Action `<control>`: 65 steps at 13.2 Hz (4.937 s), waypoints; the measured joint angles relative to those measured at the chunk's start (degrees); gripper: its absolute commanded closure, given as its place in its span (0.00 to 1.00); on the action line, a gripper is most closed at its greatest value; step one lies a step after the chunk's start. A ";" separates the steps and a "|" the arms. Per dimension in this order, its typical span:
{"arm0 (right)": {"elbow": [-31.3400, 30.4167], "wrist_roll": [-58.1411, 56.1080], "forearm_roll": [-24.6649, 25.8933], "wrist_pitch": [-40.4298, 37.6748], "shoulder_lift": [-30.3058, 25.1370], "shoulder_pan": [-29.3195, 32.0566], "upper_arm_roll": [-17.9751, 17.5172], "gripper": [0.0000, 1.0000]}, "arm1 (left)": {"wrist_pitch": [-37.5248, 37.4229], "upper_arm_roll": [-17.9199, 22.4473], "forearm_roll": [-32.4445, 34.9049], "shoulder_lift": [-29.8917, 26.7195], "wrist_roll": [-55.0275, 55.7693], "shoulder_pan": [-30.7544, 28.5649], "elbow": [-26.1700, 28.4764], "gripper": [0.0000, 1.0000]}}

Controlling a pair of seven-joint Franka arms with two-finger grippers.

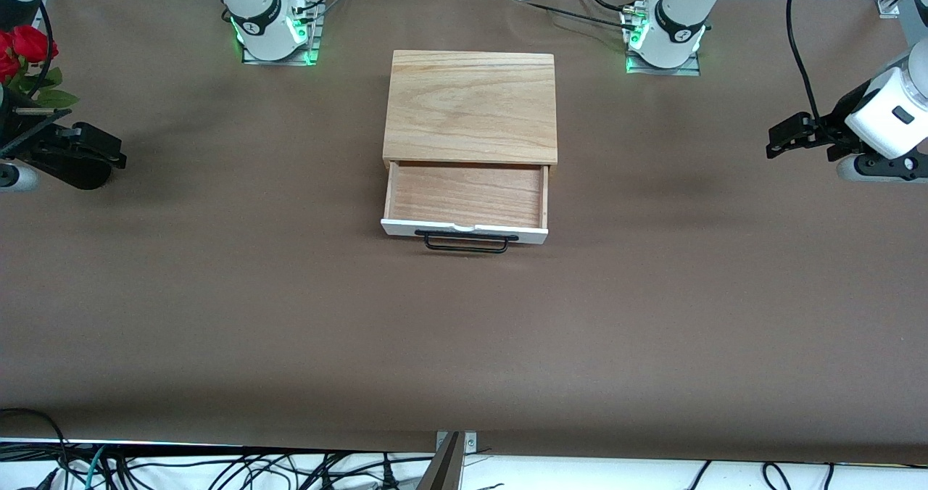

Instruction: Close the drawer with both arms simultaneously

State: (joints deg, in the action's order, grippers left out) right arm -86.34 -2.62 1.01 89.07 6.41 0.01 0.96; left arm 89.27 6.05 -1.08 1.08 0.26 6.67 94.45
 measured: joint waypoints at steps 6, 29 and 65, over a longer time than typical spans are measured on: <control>0.00 -0.03 0.00 0.00 0.00 0.00 0.00 0.00 | 0.00 0.00 0.00 0.05 0.00 0.00 0.00 0.00; 0.00 -0.07 -0.02 0.00 0.00 0.05 0.07 0.00 | 0.00 0.11 0.00 0.19 0.01 0.00 0.00 0.00; 0.17 5.47 -21.23 36.01 27.92 -24.54 -3.30 0.00 | 42.12 -9.28 -35.27 31.86 0.49 16.16 -1.91 0.00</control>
State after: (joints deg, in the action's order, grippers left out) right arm -86.17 2.86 -20.22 125.08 34.32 -24.53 -2.33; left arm 131.39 -3.24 -36.34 32.94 0.75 22.83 92.54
